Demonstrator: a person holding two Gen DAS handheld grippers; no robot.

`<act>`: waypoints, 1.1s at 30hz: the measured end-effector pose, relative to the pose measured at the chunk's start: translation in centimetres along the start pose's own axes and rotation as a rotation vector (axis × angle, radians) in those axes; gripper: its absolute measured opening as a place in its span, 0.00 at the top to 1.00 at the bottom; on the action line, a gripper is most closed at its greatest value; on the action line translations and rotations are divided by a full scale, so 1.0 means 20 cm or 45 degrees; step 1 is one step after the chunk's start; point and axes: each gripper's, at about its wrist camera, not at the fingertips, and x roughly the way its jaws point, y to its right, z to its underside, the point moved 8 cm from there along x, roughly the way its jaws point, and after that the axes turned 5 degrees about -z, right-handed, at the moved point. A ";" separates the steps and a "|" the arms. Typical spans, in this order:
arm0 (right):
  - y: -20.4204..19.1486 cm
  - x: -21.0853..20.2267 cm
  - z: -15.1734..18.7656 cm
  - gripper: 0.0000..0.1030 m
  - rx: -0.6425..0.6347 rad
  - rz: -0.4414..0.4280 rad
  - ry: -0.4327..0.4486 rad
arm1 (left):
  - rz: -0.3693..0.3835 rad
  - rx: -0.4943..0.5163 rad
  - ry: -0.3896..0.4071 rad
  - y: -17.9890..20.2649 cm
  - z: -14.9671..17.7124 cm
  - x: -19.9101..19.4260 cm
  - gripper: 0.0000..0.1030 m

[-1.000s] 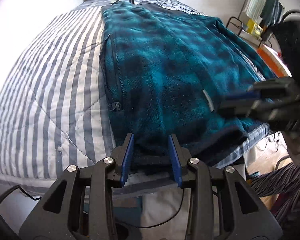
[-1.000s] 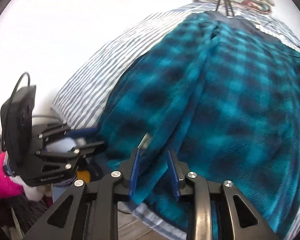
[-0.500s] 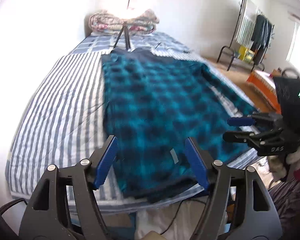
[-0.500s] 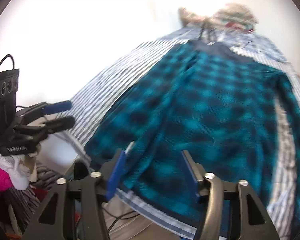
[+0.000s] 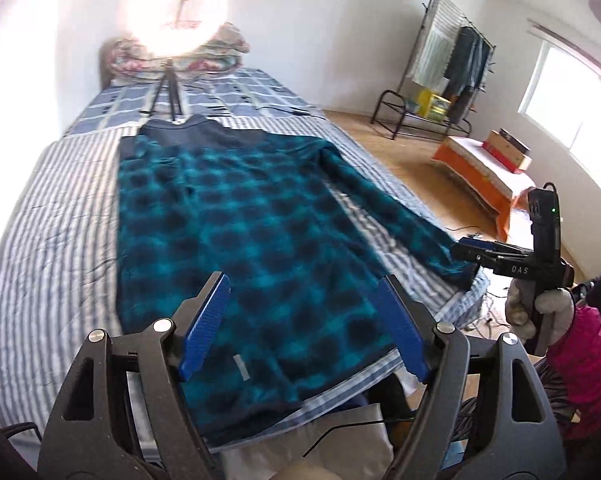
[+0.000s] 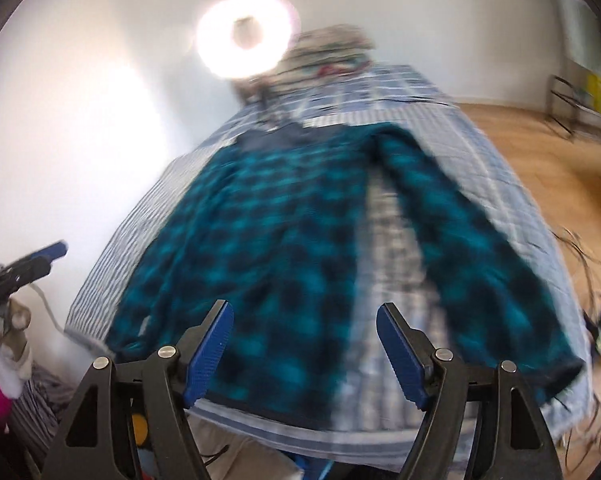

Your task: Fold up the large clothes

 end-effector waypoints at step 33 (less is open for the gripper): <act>0.87 -0.04 0.56 0.97 0.885 -0.087 -0.164 | 0.098 0.158 -0.166 0.32 0.09 0.32 0.24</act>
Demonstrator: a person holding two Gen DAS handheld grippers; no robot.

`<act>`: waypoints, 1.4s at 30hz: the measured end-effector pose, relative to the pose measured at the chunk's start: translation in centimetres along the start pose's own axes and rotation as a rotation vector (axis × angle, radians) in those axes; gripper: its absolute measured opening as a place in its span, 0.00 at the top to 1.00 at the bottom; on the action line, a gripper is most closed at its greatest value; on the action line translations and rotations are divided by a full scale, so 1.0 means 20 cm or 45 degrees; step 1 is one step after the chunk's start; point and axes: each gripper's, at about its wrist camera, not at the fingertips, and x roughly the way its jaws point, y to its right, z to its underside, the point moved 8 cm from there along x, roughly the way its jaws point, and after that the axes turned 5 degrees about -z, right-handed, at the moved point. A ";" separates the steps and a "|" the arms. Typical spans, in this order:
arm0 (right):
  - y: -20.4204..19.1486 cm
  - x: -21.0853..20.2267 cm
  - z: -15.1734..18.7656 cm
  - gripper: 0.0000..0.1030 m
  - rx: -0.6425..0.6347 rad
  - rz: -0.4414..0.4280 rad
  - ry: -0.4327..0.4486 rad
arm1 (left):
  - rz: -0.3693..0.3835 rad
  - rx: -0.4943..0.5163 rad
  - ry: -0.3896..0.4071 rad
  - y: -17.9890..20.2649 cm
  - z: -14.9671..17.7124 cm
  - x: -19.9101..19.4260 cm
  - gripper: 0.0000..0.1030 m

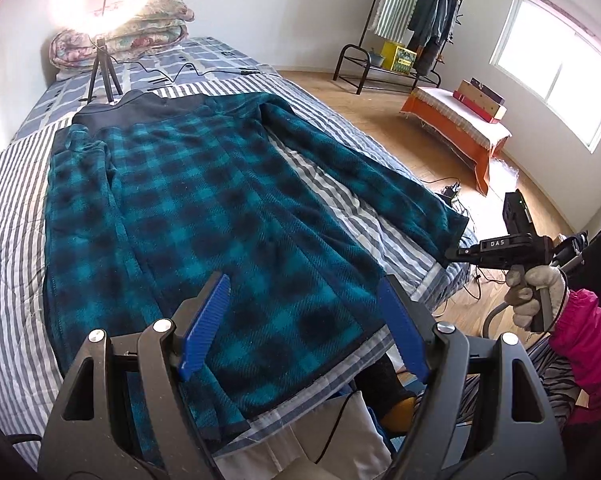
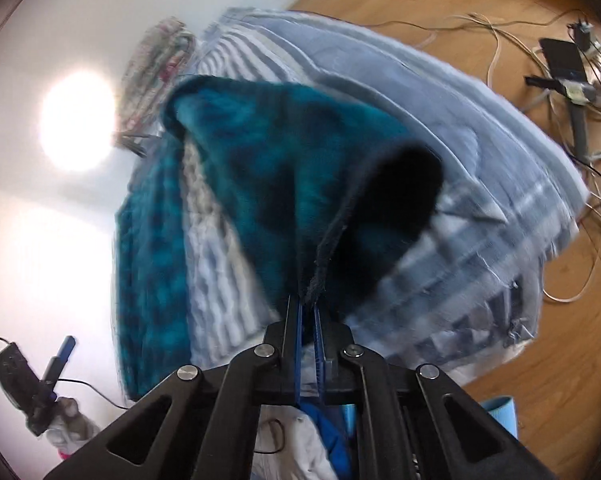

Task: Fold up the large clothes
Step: 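Grasp the sleeve with the right tool and fold it across the jacket body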

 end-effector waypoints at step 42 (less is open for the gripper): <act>-0.64 -0.32 -0.14 0.96 -0.496 0.050 0.400 | -0.043 -0.019 0.031 -0.09 0.02 -0.07 0.24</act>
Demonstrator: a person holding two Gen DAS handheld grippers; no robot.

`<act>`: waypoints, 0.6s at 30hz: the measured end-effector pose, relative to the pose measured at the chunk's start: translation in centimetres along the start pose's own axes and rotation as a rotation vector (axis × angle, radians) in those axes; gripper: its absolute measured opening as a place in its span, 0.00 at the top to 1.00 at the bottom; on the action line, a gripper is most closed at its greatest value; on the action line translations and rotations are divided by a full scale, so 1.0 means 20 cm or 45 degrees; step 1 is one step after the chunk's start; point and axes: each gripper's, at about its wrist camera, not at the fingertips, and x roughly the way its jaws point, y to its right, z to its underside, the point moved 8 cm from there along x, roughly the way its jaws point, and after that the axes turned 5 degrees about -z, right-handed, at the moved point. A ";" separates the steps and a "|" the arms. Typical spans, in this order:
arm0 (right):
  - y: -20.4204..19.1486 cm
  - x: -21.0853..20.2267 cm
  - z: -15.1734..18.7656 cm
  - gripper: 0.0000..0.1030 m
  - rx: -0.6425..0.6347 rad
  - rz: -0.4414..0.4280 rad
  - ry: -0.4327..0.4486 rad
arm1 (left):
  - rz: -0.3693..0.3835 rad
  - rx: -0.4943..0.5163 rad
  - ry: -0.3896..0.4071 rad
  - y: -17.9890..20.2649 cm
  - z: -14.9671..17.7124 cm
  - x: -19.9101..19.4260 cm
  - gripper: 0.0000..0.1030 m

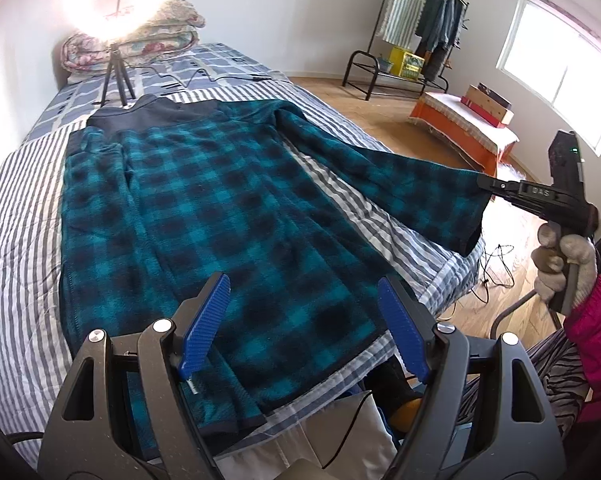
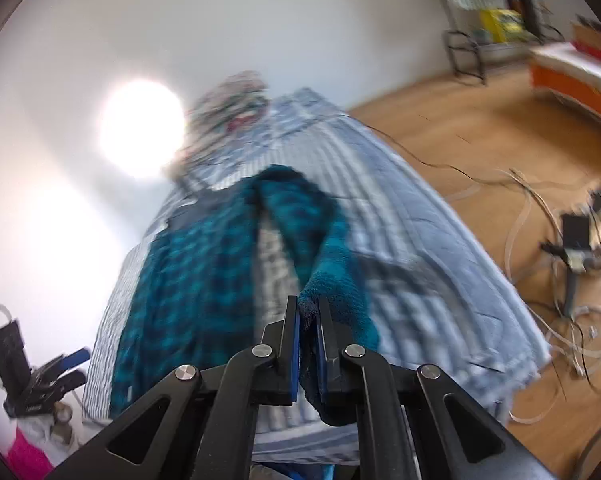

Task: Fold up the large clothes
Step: 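Grasp the sleeve with the right tool and fold it across the jacket body, then lower the sleeve onto the jacket and open the right tool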

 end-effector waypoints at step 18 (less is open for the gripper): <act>-0.94 0.55 0.56 0.96 -0.655 -0.322 -0.487 | -0.014 -0.364 0.039 -0.33 0.12 -0.06 0.27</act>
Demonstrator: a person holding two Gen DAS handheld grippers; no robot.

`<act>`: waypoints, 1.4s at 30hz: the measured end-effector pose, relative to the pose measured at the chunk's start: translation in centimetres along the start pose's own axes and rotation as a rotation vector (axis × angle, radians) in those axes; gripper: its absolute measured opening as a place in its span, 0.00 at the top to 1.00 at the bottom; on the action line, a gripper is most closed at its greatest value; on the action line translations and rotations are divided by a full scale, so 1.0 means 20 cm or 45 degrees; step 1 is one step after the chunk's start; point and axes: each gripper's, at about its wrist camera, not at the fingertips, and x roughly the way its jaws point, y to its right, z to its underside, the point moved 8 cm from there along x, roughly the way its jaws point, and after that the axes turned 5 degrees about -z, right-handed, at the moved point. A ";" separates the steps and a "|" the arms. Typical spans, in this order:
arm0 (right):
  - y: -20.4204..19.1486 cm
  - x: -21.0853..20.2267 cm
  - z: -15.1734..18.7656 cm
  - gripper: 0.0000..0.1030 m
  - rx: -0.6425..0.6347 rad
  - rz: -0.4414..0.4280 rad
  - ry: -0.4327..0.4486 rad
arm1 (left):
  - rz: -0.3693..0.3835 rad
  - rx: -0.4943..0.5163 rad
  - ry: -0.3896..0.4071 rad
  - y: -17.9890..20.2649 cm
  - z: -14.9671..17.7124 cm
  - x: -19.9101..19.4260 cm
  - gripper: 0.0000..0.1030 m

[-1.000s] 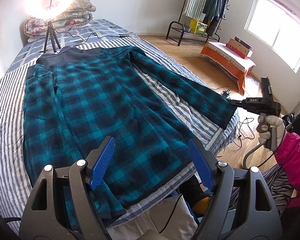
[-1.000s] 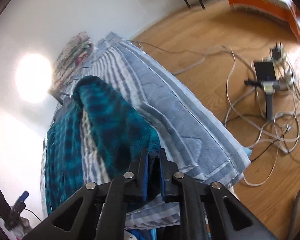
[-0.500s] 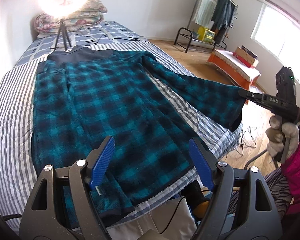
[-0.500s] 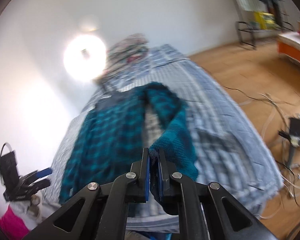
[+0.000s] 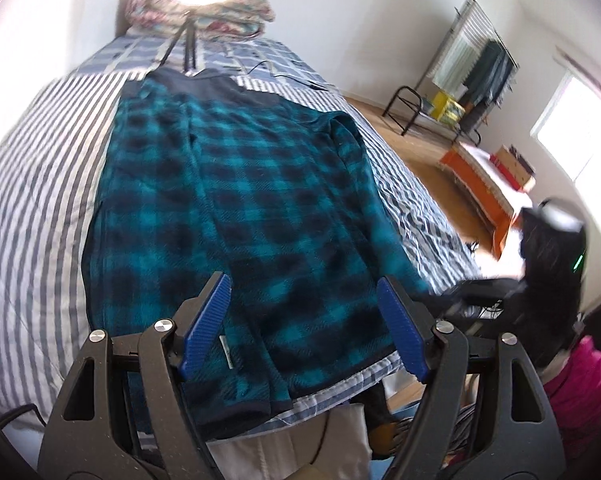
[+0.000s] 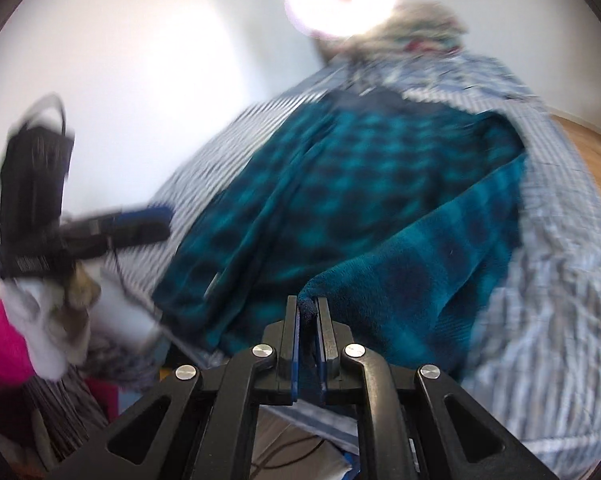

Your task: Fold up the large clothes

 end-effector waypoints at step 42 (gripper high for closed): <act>1.15 0.00 -0.64 0.54 0.432 0.126 0.092 | 0.212 -0.165 -0.406 0.15 0.25 0.60 0.40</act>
